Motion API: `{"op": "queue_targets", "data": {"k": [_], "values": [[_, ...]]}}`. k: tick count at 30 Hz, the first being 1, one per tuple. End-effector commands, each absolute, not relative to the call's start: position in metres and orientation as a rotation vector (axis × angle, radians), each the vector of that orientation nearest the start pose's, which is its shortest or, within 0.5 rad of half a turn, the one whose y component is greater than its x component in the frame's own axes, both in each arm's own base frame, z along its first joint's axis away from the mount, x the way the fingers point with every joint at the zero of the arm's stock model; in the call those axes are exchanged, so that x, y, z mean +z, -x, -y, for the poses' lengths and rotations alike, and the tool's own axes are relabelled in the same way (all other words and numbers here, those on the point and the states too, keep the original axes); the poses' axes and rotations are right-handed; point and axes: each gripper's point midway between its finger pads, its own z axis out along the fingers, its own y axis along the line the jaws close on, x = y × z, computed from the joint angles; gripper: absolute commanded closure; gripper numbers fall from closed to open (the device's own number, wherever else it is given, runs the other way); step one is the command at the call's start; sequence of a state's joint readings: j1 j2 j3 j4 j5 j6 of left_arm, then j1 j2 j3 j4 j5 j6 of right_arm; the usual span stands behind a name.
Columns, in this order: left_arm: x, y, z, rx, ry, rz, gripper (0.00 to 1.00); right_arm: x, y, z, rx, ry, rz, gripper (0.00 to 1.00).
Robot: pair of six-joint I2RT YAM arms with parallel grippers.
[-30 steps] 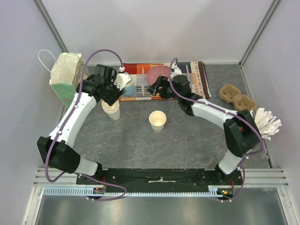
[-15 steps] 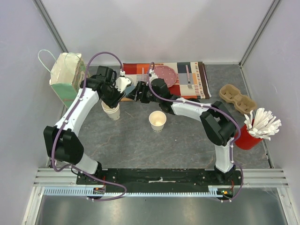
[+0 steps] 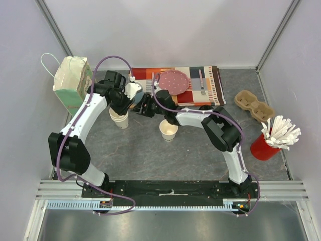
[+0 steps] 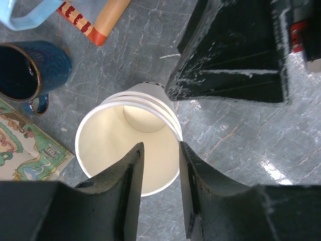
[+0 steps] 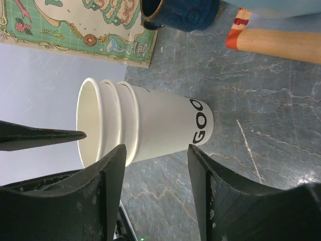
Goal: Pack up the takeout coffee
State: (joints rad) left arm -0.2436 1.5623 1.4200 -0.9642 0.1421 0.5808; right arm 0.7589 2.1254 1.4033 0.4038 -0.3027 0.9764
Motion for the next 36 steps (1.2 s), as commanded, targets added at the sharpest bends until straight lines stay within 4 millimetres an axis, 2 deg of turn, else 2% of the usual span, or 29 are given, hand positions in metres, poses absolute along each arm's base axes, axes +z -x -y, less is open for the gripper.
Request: {"op": "queue_targets", "data": {"k": [1,4,14,17,23,24,26,27,28,36], "values": [[0.168,-0.336,0.096,-0.154,-1.103,-2.394,0.58,0.158,-0.372,-0.495,1.525,0.025,-2.066,0.41],[0.169,-0.336,0.095,-0.151,-1.101,-2.387,0.55,0.155,-0.370,-0.499,1.533,0.029,-2.072,0.41],[0.154,-0.340,0.087,-0.101,-1.101,-2.442,0.56,0.150,-0.367,-0.507,1.542,0.032,-2.083,0.43],[0.152,-0.340,0.087,-0.101,-1.103,-2.448,0.60,0.148,-0.366,-0.509,1.548,0.032,-2.089,0.43],[0.141,-0.340,0.084,-0.079,-1.112,-2.480,0.74,0.143,-0.365,-0.511,1.558,0.021,-2.099,0.44],[0.141,-0.341,0.084,-0.082,-1.106,-2.482,0.80,0.143,-0.365,-0.511,1.559,0.023,-2.099,0.44],[0.143,-0.340,0.086,-0.095,-1.103,-2.478,0.87,0.142,-0.365,-0.511,1.563,0.019,-2.101,0.44],[0.146,-0.341,0.086,-0.096,-1.094,-2.469,0.95,0.142,-0.365,-0.512,1.565,0.021,-2.100,0.44],[0.147,-0.341,0.087,-0.100,-1.094,-2.465,0.98,0.140,-0.365,-0.512,1.566,0.013,-2.107,0.44],[0.162,-0.342,0.087,-0.087,-1.062,-2.411,0.98,0.133,-0.367,-0.515,1.578,-0.006,-2.121,0.46]]}}
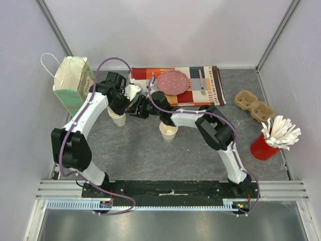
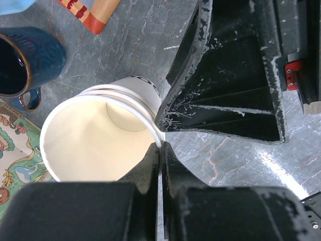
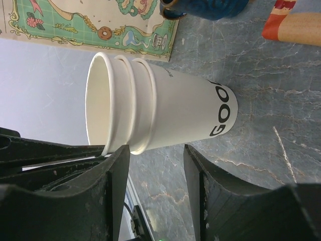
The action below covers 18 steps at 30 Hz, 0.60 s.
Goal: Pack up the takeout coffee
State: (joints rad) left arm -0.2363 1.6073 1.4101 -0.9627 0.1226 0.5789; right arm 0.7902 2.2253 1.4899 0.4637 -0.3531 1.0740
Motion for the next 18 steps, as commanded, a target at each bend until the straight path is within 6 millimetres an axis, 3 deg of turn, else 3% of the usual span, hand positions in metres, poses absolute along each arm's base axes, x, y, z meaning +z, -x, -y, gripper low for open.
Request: {"op": "queue_targets", "data": {"k": [1,11,18], "values": [[0.166,-0.342,0.088,-0.085,-1.059,-2.395,0.98,0.133,-0.367,-0.515,1.576,-0.007,-2.121,0.45],[0.192,-0.341,0.090,-0.077,-1.023,-2.294,0.98,0.132,-0.370,-0.514,1.545,-0.003,-2.129,0.45],[0.172,-0.341,0.078,0.000,-1.035,-2.344,0.98,0.141,-0.367,-0.509,1.540,0.009,-2.110,0.41]]}}
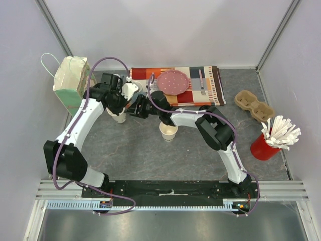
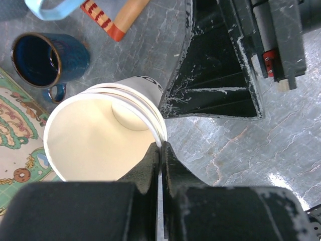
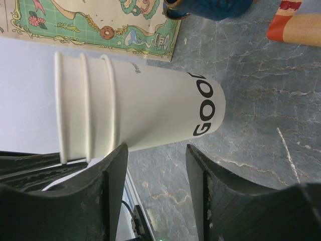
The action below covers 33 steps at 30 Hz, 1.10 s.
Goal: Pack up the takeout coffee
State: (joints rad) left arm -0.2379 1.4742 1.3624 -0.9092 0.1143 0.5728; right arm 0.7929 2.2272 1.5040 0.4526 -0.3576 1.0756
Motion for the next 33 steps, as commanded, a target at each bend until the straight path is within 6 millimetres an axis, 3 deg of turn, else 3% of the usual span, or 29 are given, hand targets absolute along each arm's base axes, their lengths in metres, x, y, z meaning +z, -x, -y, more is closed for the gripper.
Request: {"op": "queue_targets", "data": {"k": [1,8,13,17,21,25,33], "values": [[0.169,-0.342,0.076,0.017,-1.030,-2.350,0.98,0.143,-0.365,-0.508,1.537,0.009,-2.109,0.40],[0.154,-0.340,0.079,-0.012,-1.044,-2.379,0.96,0.154,-0.363,-0.507,1.608,-0.063,-2.065,0.35],[0.160,-0.342,0.079,-0.011,-1.034,-2.367,0.72,0.143,-0.364,-0.510,1.614,-0.083,-2.087,0.35],[0.165,-0.342,0.078,0.003,-1.037,-2.352,0.65,0.145,-0.364,-0.511,1.613,-0.074,-2.080,0.35],[0.163,-0.344,0.073,0.034,-1.032,-2.364,0.73,0.147,-0.365,-0.512,1.617,-0.072,-2.076,0.34],[0.165,-0.344,0.076,0.018,-1.026,-2.360,0.87,0.145,-0.364,-0.515,1.618,-0.069,-2.079,0.34],[0.168,-0.344,0.079,-0.008,-1.018,-2.351,0.98,0.152,-0.363,-0.519,1.666,-0.050,-2.031,0.34]]}}
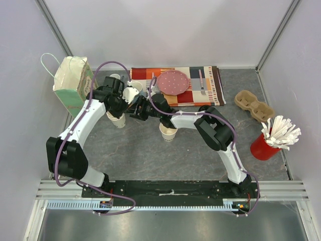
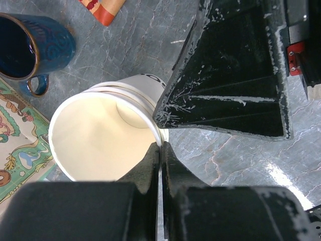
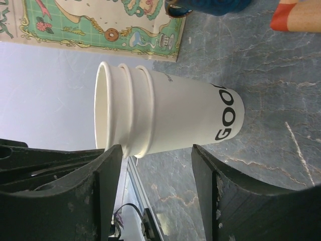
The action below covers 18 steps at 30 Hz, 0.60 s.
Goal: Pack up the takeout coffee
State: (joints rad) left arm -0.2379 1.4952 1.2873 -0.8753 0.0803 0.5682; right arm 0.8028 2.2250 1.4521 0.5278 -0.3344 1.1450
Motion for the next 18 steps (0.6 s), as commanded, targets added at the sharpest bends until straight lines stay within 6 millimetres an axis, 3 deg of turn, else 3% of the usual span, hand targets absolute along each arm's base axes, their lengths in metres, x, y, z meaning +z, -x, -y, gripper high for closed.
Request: {"op": "queue_targets", "data": {"k": [1,5,12,18], "values": [[0.167,-0.344,0.080,-0.011,-1.017,-2.351,0.98,0.152,-0.364,-0.519,1.666,-0.053,-2.027,0.34],[0.167,-0.343,0.082,-0.028,-1.015,-2.350,0.98,0.144,-0.366,-0.523,1.644,-0.070,-2.050,0.34],[0.185,-0.342,0.091,-0.074,-0.994,-2.267,0.98,0.122,-0.369,-0.527,1.643,-0.134,-2.106,0.38],[0.202,-0.340,0.089,-0.041,-0.980,-2.201,0.98,0.116,-0.368,-0.526,1.618,-0.138,-2.125,0.38]]}}
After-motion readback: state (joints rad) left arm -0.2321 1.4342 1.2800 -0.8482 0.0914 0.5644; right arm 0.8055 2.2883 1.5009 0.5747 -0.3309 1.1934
